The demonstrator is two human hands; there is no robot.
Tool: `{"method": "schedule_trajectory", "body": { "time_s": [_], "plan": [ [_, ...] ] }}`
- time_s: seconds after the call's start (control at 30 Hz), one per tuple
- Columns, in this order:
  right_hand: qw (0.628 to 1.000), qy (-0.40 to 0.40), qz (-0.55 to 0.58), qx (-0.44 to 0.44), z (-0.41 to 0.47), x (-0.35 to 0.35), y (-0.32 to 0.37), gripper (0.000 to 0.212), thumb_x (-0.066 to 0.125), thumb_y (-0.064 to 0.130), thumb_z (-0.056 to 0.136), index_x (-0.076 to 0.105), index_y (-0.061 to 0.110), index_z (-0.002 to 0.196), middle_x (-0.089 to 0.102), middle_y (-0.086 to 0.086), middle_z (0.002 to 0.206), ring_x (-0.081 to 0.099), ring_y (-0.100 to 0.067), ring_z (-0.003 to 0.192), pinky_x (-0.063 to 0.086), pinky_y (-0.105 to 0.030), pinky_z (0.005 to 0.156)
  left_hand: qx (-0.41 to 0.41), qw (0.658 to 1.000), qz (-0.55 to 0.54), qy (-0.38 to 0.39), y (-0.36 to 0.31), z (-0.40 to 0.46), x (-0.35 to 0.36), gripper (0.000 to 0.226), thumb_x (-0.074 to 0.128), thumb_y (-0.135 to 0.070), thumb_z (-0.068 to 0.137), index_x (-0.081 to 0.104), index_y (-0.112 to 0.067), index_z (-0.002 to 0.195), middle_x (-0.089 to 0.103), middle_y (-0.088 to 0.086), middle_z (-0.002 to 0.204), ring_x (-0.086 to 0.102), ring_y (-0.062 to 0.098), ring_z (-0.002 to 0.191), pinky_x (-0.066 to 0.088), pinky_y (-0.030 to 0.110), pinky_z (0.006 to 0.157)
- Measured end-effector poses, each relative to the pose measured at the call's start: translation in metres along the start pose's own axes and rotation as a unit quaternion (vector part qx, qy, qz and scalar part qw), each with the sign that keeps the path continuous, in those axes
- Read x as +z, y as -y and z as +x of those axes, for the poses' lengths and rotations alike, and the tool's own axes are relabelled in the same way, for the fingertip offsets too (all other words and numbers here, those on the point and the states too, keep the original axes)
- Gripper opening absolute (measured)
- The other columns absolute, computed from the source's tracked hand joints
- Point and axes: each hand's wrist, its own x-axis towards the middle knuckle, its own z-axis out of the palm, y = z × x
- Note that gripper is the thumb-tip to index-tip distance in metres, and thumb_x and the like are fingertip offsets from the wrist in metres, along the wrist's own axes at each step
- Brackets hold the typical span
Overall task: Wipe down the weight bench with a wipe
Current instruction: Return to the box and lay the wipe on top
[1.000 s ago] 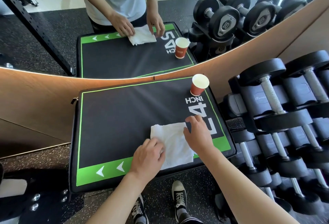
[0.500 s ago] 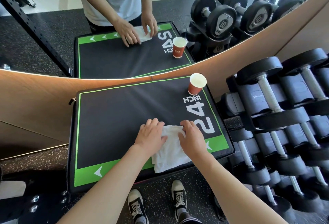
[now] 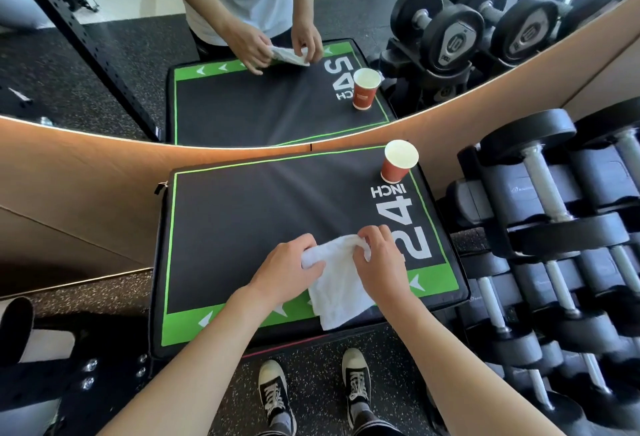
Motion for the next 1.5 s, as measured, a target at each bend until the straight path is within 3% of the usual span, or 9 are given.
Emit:
{"method": "schedule_trajectory", "body": {
  "time_s": [0.33,0.5,0.63,0.77,0.87,1.1,1.23,1.37,1.5],
  "plan": [
    [0.99,0.068,0.061,-0.103,0.033,0.025,0.058,0.026,0.056,0.012,0.098,0.057,0.024,0.122,0.045,0.01,0.111,0.058,-0.014,0.088,0.054,-0.037,0.081,-0.154,0.985,0.005,-0.082,0.036,-0.008,-0.05,0.021,0.062,-0.041,0.092,0.052,-0.023,0.087,0.068,0.0,0.075,0.069,0.02,0.059,0.052,0.036,0.06],
    [0.985,0.105,0.03,-0.132,0.046,0.043,0.094,0.038,0.062,0.009,0.095,0.057,0.014,0.132,0.049,0.001,0.126,0.059,-0.022,0.108,0.052,-0.043,0.094,-0.184,0.96,0.154,-0.147,0.064,-0.016,-0.066,0.015,0.055,-0.034,0.102,0.052,-0.021,0.11,0.063,0.001,0.1,0.062,0.031,0.086,0.045,0.04,0.065],
    [0.98,0.124,-0.062,-0.142,0.034,0.05,0.103,0.043,0.065,0.023,0.095,0.057,0.014,0.136,0.048,-0.002,0.134,0.052,-0.027,0.117,0.049,-0.043,0.096,-0.112,0.955,0.226,-0.159,0.074,-0.028,-0.056,0.035,0.06,-0.026,0.1,0.053,-0.021,0.134,0.051,0.001,0.129,0.052,0.027,0.118,0.053,0.045,0.085],
    [0.97,0.15,-0.135,-0.132,0.007,0.061,0.097,0.044,0.056,0.033,0.1,0.053,0.019,0.142,0.047,0.002,0.143,0.047,-0.024,0.127,0.042,-0.039,0.103,0.025,0.965,0.247,-0.088,0.073,-0.023,-0.046,0.048,0.058,-0.022,0.099,0.054,-0.022,0.147,0.044,-0.003,0.154,0.04,0.024,0.139,0.043,0.042,0.105],
    [0.97,0.149,-0.156,-0.116,-0.009,0.068,0.093,0.049,0.051,0.034,0.103,0.046,0.018,0.15,0.042,0.003,0.154,0.037,-0.021,0.142,0.03,-0.036,0.115,0.047,0.962,0.262,-0.054,0.072,-0.016,-0.041,0.049,0.057,-0.033,0.101,0.051,-0.029,0.15,0.033,-0.005,0.166,0.031,0.02,0.15,0.035,0.041,0.113],
    [0.953,0.182,-0.186,-0.155,0.0,0.087,0.106,0.062,0.043,0.014,0.1,0.026,0.012,0.159,0.02,0.001,0.168,0.017,-0.019,0.155,0.016,-0.041,0.123,-0.027,0.953,0.291,-0.086,0.088,-0.024,-0.042,0.047,0.045,-0.052,0.104,0.047,-0.041,0.15,0.036,-0.013,0.163,0.043,0.022,0.134,0.044,0.042,0.097],
    [0.935,0.196,-0.189,-0.227,0.032,0.105,0.132,0.067,0.045,-0.003,0.088,0.037,0.012,0.153,0.028,0.003,0.163,0.018,-0.024,0.154,0.024,-0.044,0.118,-0.092,0.939,0.311,-0.116,0.099,-0.026,-0.058,0.038,0.044,-0.044,0.106,0.056,-0.032,0.14,0.053,-0.006,0.138,0.05,0.026,0.115,0.045,0.043,0.087],
    [0.922,0.231,-0.185,-0.25,0.064,0.127,0.161,0.081,0.042,-0.009,0.089,0.022,0.019,0.162,0.013,0.009,0.169,0.004,-0.019,0.158,0.014,-0.043,0.125,-0.113,0.931,0.322,-0.131,0.12,-0.026,-0.086,0.026,0.046,-0.04,0.105,0.06,-0.022,0.118,0.059,-0.001,0.119,0.052,0.026,0.113,0.046,0.042,0.087],
    [0.917,0.243,-0.176,-0.262,0.071,0.146,0.177,0.081,0.042,-0.011,0.089,0.024,0.02,0.162,0.013,0.008,0.17,0.002,-0.016,0.158,0.014,-0.042,0.126,-0.029,0.951,0.282,-0.126,0.144,-0.014,-0.109,0.05,0.054,-0.036,0.103,0.045,-0.018,0.149,0.044,0.001,0.151,0.042,0.025,0.138,0.043,0.041,0.106]
  ]
}}
